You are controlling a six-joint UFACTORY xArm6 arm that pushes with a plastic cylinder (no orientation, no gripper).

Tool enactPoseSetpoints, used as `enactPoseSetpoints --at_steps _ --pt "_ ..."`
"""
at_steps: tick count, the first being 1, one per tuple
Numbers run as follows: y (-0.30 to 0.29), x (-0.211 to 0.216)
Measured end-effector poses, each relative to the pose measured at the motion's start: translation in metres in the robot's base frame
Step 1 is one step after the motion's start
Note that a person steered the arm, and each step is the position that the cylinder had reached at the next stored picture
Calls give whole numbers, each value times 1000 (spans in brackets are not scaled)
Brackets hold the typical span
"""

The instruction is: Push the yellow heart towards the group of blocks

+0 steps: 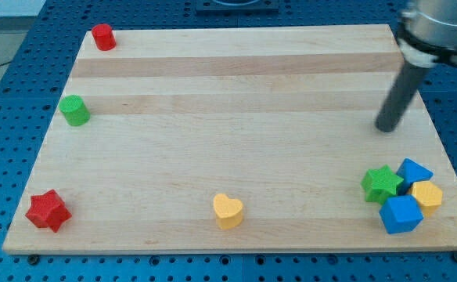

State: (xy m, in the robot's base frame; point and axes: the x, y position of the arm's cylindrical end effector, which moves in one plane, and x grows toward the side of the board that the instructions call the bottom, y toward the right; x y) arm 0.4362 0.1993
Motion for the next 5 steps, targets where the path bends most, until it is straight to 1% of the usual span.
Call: enactPoseSetpoints --at_steps 1,2,3,4,5 --pt "-80 6" --pt "-144 25" --pt "-193 51" --pt "-219 91" --pt "-237 122"
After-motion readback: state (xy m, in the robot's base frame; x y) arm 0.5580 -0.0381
